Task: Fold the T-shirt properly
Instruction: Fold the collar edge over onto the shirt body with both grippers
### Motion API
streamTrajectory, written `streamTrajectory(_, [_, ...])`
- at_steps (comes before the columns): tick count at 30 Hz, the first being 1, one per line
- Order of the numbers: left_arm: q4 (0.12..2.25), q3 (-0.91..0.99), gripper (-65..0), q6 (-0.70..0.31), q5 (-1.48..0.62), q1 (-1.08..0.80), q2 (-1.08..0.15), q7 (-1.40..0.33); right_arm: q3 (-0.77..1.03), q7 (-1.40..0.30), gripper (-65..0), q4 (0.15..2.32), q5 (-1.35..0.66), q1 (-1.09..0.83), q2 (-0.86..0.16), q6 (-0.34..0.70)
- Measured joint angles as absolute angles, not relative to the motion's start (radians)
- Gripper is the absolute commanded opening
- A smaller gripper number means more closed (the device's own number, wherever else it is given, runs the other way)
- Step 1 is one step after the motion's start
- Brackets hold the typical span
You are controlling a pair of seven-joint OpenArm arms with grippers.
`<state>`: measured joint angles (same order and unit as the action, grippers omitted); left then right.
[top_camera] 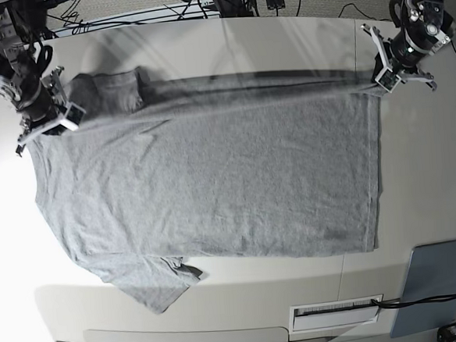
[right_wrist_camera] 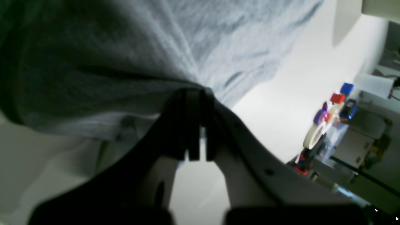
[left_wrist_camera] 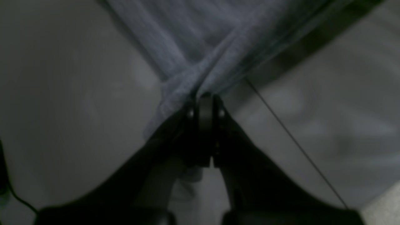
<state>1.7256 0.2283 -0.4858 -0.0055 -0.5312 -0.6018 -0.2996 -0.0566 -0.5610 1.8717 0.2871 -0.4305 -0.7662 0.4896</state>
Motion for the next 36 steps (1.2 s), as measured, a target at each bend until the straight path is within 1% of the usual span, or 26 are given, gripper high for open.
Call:
streamTrajectory(5, [1.718,0.228,-65.0,-0.488,-0.005,-0.469,-0.580,-0.307,-0.084,-0.569,-65.0,1.817,0.289,-0.348,-0.737,0.468])
streamTrajectory(9, [1.718,0.208,-65.0,-0.485,-0.005,-0.407,-0.577,-0.307,-0.085,-0.582,-65.0,1.814,0.290,-0.323,-0.721,0.467])
streamTrajectory(12, [1.716,0.197,-65.0,-0.482,-0.006,-0.381,-0.575,-0.334,-0.085,-0.592,-65.0,1.813,0.290,-0.323,-0.720,0.467])
streamTrajectory(16, [1.683,0.197,-65.0,-0.485,-0.014,-0.334,-0.574,-0.332,-0.085,-0.606,-65.0,1.813,0.290,-0.324,-0.720,0.418])
streamTrajectory(20, [1.614,0.196,-65.0,-0.493,-0.052,-0.300,-0.571,-0.329,-0.085,-0.606,-65.0,1.813,0.289,-0.324,-0.719,0.419])
streamTrajectory(22, [1.586,0.196,-65.0,-0.523,-0.066,-0.284,-0.571,-0.329,-0.085,-0.605,-65.0,1.813,0.289,-0.324,-0.719,0.408])
streamTrajectory(23, [1.573,0.196,-65.0,-0.542,-0.065,-0.272,-0.570,-0.329,-0.085,-0.605,-65.0,1.813,0.287,-0.324,-0.719,0.387])
streamTrajectory(26, [1.556,0.196,-65.0,-0.554,-0.066,-0.237,-0.560,-0.326,-0.085,-0.606,-65.0,1.813,0.303,-0.324,-0.718,0.365])
streamTrajectory(36, [1.555,0.196,-65.0,-0.555,-0.080,-0.194,-0.560,-0.325,-0.085,-0.606,-65.0,1.813,0.313,-0.324,-0.717,0.361])
